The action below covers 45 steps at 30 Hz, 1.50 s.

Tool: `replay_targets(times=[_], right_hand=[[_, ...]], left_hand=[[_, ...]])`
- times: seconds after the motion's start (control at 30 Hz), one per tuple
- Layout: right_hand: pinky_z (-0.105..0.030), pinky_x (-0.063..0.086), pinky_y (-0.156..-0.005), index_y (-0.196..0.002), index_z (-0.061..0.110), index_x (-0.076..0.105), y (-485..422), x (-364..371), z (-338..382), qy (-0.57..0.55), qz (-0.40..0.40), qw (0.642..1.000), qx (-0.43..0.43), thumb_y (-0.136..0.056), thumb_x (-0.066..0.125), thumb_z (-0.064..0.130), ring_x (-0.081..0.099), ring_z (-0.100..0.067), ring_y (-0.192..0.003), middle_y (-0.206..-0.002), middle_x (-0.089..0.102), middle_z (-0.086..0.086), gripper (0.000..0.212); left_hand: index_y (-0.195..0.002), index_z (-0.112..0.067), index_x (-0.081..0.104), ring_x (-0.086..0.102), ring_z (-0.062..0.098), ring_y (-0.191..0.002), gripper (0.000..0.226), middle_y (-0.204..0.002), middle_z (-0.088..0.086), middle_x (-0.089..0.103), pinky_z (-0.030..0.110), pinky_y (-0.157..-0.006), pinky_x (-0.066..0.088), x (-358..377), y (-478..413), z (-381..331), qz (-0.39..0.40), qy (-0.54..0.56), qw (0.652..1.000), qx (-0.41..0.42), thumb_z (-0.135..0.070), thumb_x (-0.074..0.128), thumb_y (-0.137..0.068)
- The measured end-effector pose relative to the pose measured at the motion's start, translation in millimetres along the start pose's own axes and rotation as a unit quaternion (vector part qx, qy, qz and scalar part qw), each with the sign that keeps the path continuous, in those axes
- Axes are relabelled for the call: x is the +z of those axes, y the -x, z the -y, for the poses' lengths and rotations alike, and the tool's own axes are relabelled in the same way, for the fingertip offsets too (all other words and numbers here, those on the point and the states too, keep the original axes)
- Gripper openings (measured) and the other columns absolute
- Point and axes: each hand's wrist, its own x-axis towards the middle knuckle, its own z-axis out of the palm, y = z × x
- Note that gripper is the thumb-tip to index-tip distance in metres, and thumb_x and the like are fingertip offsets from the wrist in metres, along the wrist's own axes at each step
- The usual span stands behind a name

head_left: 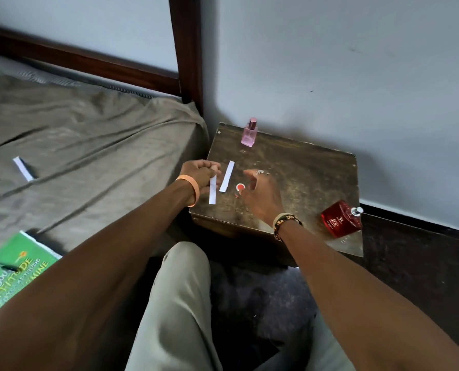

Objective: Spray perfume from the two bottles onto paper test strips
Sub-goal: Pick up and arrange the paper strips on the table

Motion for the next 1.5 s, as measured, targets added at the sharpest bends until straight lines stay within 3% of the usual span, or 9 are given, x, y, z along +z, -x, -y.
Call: replay_targets(times=[0.2,0.3,0.4,0.7,0.93,1.07,1.23,1.4,1.5], right_hand=[[-0.037,0.052,-0.094,-0.133,0.012,0.060,-17.8,32.9,-14.4,0.041,0.027,0.998,0.028,-0.085,0.072,0.013,0.062,-0.024,-0.114,-0.124,0.067,-0.008,0.049],[-0.039,0.055,-0.085,-0.122,0.012,0.068,-22.7,36.6,-19.6,0.034,0.019,0.999,0.038,-0.085,0.071,0.010,0.067,-0.024,-0.101,-0.110,0.073,-0.007,0.037],[-0.038,0.055,-0.073,-0.103,0.017,0.076,-23.2,38.1,-23.4,0.038,0.014,0.999,0.031,-0.085,0.069,0.005,0.067,-0.019,-0.083,-0.090,0.074,-0.001,0.023],[-0.043,0.055,-0.074,-0.094,0.017,0.073,-4.4,-13.2,-28.2,0.024,-0.049,0.998,0.020,-0.084,0.063,-0.004,0.065,-0.021,-0.081,-0.087,0.072,-0.002,0.025],[-0.043,0.054,-0.089,-0.124,0.008,0.066,25.8,-113.9,-42.2,0.054,-0.141,0.988,0.004,-0.093,0.059,-0.001,0.063,-0.028,-0.107,-0.114,0.070,-0.013,0.034],[-0.039,0.054,-0.075,-0.109,0.013,0.069,50.9,-159.1,-57.3,0.102,-0.196,0.975,0.010,-0.087,0.057,-0.003,0.065,-0.027,-0.090,-0.099,0.072,-0.009,0.030],[-0.038,0.054,-0.075,-0.107,0.014,0.071,74.4,-189.6,-72.2,0.102,-0.218,0.970,0.033,-0.083,0.059,-0.006,0.065,-0.028,-0.091,-0.101,0.071,-0.008,0.033],[-0.042,0.055,-0.079,-0.110,0.013,0.071,89.5,-191.9,-84.3,0.083,-0.184,0.979,0.040,-0.084,0.068,0.003,0.064,-0.027,-0.092,-0.101,0.070,-0.008,0.029],[-0.045,0.055,-0.083,-0.116,0.010,0.069,94.1,-186.2,-89.9,0.090,-0.172,0.980,0.044,-0.088,0.063,-0.001,0.064,-0.030,-0.096,-0.106,0.071,-0.012,0.030]], left_hand=[[-0.102,-0.005,0.065,0.066,0.026,-0.093,0.013,-0.105,0.015,0.068,0.040,-0.084,0.057,16.6,-13.5,17.1,0.060,0.026,0.998,-0.022,-0.003,0.056,-0.093],[-0.099,-0.006,0.066,0.065,0.023,-0.092,0.013,-0.102,0.014,0.067,0.037,-0.080,0.058,26.4,-20.8,19.8,0.065,0.017,0.998,-0.019,-0.003,0.055,-0.094],[-0.099,-0.008,0.066,0.065,0.022,-0.091,0.014,-0.100,0.013,0.067,0.039,-0.085,0.056,31.8,-26.4,23.0,0.067,-0.004,0.998,-0.021,-0.003,0.054,-0.094],[-0.102,-0.005,0.064,0.069,0.029,-0.095,0.014,-0.102,0.019,0.070,0.041,-0.083,0.057,60.5,-8.3,2.2,0.130,0.050,0.990,-0.026,-0.002,0.053,-0.094],[-0.097,-0.007,0.063,0.068,0.024,-0.083,0.016,-0.092,0.015,0.069,0.035,-0.078,0.058,138.6,46.9,-46.0,0.221,0.072,0.972,0.026,0.001,0.048,-0.096],[-0.101,-0.004,0.061,0.066,0.022,-0.079,0.014,-0.089,0.013,0.067,0.032,-0.072,0.059,184.7,82.5,-58.1,0.254,0.067,0.964,0.045,0.001,0.050,-0.095],[-0.099,-0.005,0.064,0.067,0.024,-0.084,0.013,-0.092,0.013,0.069,0.039,-0.084,0.057,216.2,110.1,-58.3,0.275,0.042,0.959,0.062,-0.001,0.053,-0.094],[-0.094,-0.007,0.065,0.066,0.028,-0.087,0.014,-0.091,0.015,0.068,0.040,-0.082,0.057,220.7,120.4,-48.0,0.277,0.015,0.958,0.067,0.000,0.053,-0.094],[-0.098,-0.003,0.065,0.067,0.027,-0.087,0.014,-0.091,0.014,0.069,0.042,-0.082,0.058,218.9,121.2,-38.6,0.272,0.008,0.960,0.061,0.001,0.053,-0.093]])
